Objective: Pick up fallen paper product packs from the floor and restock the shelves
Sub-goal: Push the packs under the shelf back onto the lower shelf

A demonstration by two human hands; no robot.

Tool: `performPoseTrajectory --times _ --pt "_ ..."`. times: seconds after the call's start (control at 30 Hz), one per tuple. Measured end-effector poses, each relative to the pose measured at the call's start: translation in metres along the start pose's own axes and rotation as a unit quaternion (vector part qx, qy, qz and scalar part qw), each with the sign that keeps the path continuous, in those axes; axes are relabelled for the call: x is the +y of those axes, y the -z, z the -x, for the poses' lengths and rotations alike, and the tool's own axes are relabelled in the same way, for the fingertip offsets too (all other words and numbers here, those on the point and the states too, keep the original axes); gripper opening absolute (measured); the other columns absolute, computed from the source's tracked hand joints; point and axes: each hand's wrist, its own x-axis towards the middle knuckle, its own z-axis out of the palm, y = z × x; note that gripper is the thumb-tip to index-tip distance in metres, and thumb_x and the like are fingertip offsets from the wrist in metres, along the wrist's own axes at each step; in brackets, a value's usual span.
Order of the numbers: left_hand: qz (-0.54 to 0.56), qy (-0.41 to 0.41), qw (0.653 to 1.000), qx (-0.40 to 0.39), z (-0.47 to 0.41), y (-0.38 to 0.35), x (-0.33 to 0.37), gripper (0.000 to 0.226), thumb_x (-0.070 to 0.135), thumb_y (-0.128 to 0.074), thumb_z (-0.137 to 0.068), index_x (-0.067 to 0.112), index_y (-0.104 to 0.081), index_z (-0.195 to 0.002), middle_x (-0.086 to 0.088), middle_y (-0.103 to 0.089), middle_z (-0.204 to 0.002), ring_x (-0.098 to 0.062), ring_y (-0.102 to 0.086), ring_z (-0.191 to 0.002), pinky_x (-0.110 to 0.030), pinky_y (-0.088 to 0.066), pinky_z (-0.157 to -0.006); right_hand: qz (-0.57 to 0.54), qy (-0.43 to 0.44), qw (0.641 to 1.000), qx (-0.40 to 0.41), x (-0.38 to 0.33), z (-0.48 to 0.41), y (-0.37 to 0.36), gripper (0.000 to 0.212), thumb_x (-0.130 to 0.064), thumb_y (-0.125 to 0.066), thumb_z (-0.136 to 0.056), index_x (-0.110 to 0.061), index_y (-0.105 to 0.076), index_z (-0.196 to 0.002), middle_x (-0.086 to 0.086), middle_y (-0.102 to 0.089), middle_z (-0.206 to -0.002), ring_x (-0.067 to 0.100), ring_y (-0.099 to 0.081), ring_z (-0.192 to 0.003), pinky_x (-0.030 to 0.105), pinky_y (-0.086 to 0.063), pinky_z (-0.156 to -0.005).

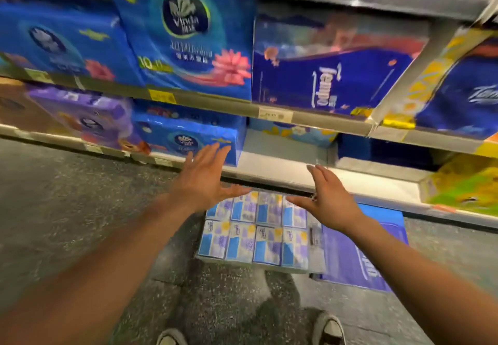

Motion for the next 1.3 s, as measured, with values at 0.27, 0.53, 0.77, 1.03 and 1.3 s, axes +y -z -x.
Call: performPoseTrajectory --times 0.27,0.53,0.77,1.03,1.3 --pt "0.062 0.053 0.996 -0.030 -0.062 -0.218 -0.056 0.135 0.104 -0.030 -0.056 0.022 -0.010 -0.161 -0.006 -0.011 -0.169 -0.023 -0.015 -0.155 -0.047 -0.016 -0.124 -0.015 -0.110 0.994 -0.005 0.069 -0.045 -0.183 0.115 -0.084 -0.041 -0.070 -0.009 -0.028 -0.157 0.012 -0.034 -0.160 0.032 -0.032 -0.146 0.045 -0.034 -0.117" --pt "0.077 0.076 0.993 -0.057 -0.081 -0.331 -0.101 0.124 0.089 -0.048 -0.070 0.017 -0.004 -0.162 -0.012 -0.008 -0.169 -0.029 -0.012 -0.155 -0.049 -0.021 -0.123 -0.046 -0.182 0.980 -0.061 0.117 -0.054 -0.294 0.131 -0.090 -0.046 -0.061 -0.012 -0.013 -0.161 0.014 -0.021 -0.166 0.036 -0.020 -0.152 0.052 -0.032 -0.118" --pt "0.154 0.175 0.969 -0.082 -0.074 -0.359 -0.121 0.129 0.081 -0.053 -0.074 0.009 0.011 -0.160 -0.016 0.003 -0.169 -0.034 -0.004 -0.155 -0.047 -0.016 -0.124 -0.212 -0.313 0.923 -0.073 0.150 -0.044 -0.339 0.117 -0.088 -0.074 -0.052 -0.005 -0.048 -0.130 0.013 -0.069 -0.112 0.012 -0.070 -0.101 0.036 -0.056 -0.080" --pt "0.337 0.313 0.880 -0.121 -0.061 -0.391 -0.126 0.068 0.061 -0.071 -0.082 0.012 -0.064 -0.129 -0.011 -0.063 -0.135 -0.031 -0.061 -0.121 -0.030 -0.042 -0.084 -0.417 -0.334 0.842 -0.065 0.142 -0.031 -0.348 0.041 -0.033 -0.080 -0.086 -0.013 -0.055 -0.060 0.004 -0.047 -0.046 0.016 -0.036 -0.039 0.023 -0.029 -0.046" --pt "0.320 0.258 0.910 -0.049 -0.066 -0.331 -0.123 0.085 0.102 -0.060 -0.043 0.034 -0.076 -0.092 0.007 -0.076 -0.096 -0.019 -0.072 -0.087 -0.038 -0.057 -0.088 -0.419 -0.315 0.852 0.003 0.146 -0.037 -0.273 0.093 -0.081 -0.076 -0.057 -0.010 -0.066 -0.118 0.008 -0.069 -0.111 0.017 -0.065 -0.090 0.036 -0.049 -0.080"
